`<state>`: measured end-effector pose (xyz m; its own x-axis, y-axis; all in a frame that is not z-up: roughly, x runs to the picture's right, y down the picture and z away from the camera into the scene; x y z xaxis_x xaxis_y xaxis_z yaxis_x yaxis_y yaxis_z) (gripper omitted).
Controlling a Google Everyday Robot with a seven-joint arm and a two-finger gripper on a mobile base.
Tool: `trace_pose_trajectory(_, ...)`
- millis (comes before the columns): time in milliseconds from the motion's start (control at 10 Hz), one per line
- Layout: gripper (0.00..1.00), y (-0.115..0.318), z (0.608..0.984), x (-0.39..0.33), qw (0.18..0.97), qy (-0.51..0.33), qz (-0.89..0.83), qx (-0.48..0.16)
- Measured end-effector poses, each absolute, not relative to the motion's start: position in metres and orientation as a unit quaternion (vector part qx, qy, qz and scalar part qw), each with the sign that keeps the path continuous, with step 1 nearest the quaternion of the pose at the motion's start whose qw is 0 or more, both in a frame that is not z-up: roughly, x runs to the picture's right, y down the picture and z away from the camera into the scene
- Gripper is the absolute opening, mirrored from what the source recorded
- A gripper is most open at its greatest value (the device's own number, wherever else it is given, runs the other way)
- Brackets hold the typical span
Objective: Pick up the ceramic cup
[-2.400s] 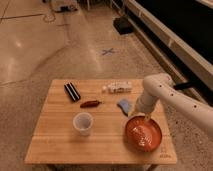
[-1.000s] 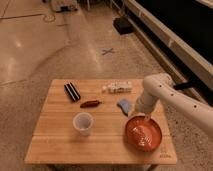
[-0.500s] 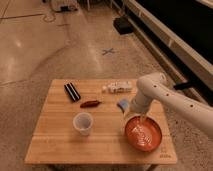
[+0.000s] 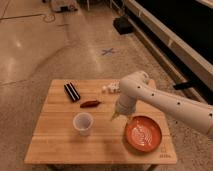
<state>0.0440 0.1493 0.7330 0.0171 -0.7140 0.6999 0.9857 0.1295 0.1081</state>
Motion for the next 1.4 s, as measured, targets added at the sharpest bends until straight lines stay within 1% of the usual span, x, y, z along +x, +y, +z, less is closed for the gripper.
trace_pose_trajectory(500, 0.6, 0.143, 0.717, -0.023, 0.647, -0.322, -0.659, -0.207)
trace_pose_trajectory(800, 0.6, 0.153, 0.703, -0.056, 0.631, -0.323, -0.673, -0.208)
trace_pose_trajectory(1000, 0.6, 0.151, 0.706, -0.061, 0.63, -0.322, -0.676, -0.206)
trace_pose_trajectory(1300, 0.6, 0.16, 0.715, -0.063, 0.63, -0.32, -0.677, -0.207)
trace_pose_trajectory(1400, 0.57, 0.159, 0.715, -0.068, 0.63, -0.321, -0.677, -0.205)
